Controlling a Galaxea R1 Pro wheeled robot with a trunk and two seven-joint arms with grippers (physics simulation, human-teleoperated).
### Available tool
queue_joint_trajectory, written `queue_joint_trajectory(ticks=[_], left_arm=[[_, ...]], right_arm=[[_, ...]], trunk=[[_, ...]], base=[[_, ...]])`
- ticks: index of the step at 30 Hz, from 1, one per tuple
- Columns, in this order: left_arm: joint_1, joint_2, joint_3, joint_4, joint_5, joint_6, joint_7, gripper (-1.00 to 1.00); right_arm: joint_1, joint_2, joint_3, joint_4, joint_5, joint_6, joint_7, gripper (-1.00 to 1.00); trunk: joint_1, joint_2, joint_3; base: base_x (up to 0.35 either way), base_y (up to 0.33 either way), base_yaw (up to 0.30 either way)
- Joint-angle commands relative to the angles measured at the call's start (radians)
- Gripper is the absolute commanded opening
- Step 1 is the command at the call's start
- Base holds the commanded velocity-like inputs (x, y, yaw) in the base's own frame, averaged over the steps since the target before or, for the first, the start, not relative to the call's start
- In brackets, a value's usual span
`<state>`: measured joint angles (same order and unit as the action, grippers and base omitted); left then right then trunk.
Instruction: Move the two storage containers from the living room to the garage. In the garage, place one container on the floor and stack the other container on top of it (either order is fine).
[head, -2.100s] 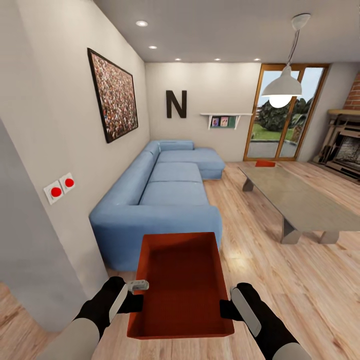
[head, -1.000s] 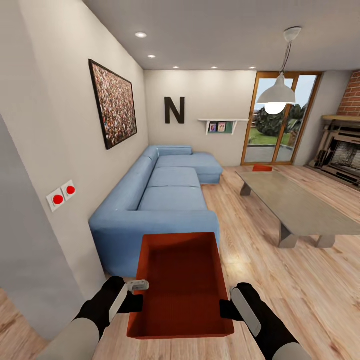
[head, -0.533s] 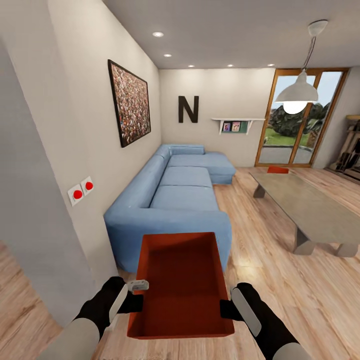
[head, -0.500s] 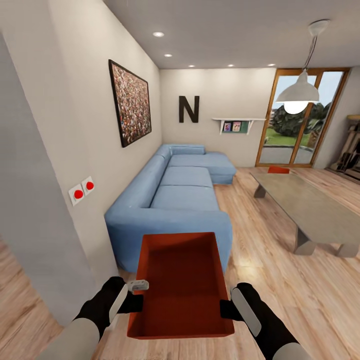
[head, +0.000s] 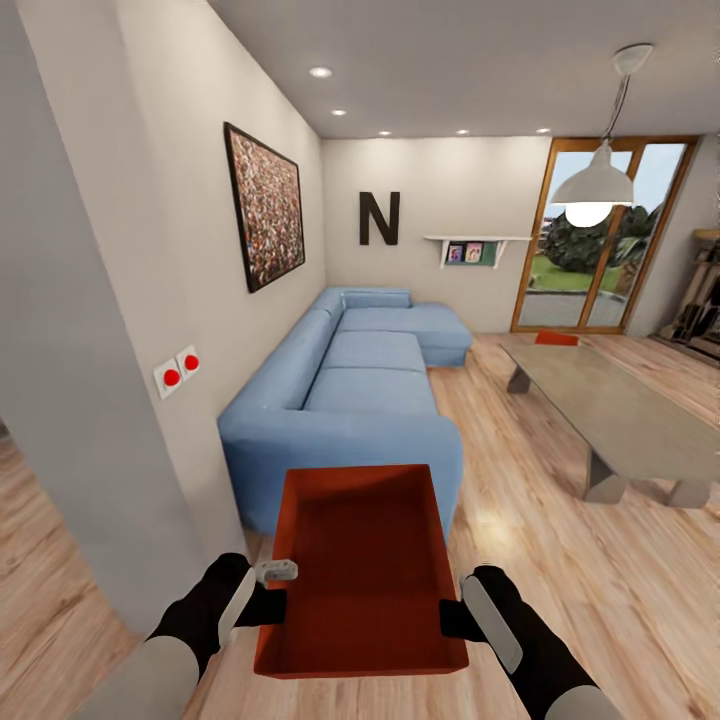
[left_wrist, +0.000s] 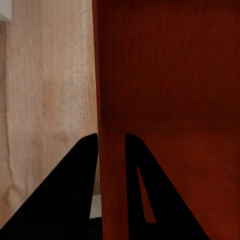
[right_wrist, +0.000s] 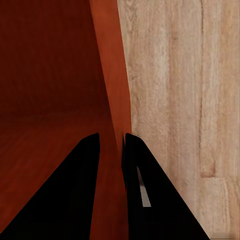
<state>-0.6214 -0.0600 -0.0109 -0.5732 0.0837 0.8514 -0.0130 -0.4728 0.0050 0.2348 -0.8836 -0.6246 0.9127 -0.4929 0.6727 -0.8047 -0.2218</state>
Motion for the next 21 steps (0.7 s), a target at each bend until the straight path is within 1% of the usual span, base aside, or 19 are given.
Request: queue_joint_trajectory(ticks=[1,7,11,15,21], left_arm=[[0.0,0.0,-0.001,-0.002,0.01,0.005,0.005,-1.0],[0.0,0.0,-0.001,-0.002,0.01,0.005,0.005,-1.0],[0.0,0.0,-0.001,-0.002,0.01,0.005,0.005,-1.0],[-0.001,0.0,-0.001,-0.002,0.01,0.005,0.005,-1.0],[0.0,0.0,-0.001,-0.002,0.01,0.005,0.005,-1.0]], right_arm=[[-0.001,0.0,-0.002,-0.002,-0.021,-0.005,-0.007,-1.0],[-0.001,0.0,-0.002,-0.002,-0.021,-0.005,-0.007,-1.0],[-0.001,0.0,-0.002,-0.002,-0.021,-0.005,-0.007,-1.0],[-0.001,0.0,-0.002,-0.002,-0.021,-0.005,-0.007,-1.0],[-0.001,0.001,-0.002,-0.002,-0.021,-0.005,-0.007,-1.0]], trunk=[[0.0,-0.001,-0.002],[0.0,-0.001,-0.002],[0.0,-0.001,-0.002],[0.0,-0.001,-0.002],[0.0,-0.001,-0.002]], base=[[-0.33,0.0,0.0],[-0.327,0.0,0.0],[-0.14,0.0,0.052],[-0.027,0.0,0.21],[-0.003,0.0,0.273]])
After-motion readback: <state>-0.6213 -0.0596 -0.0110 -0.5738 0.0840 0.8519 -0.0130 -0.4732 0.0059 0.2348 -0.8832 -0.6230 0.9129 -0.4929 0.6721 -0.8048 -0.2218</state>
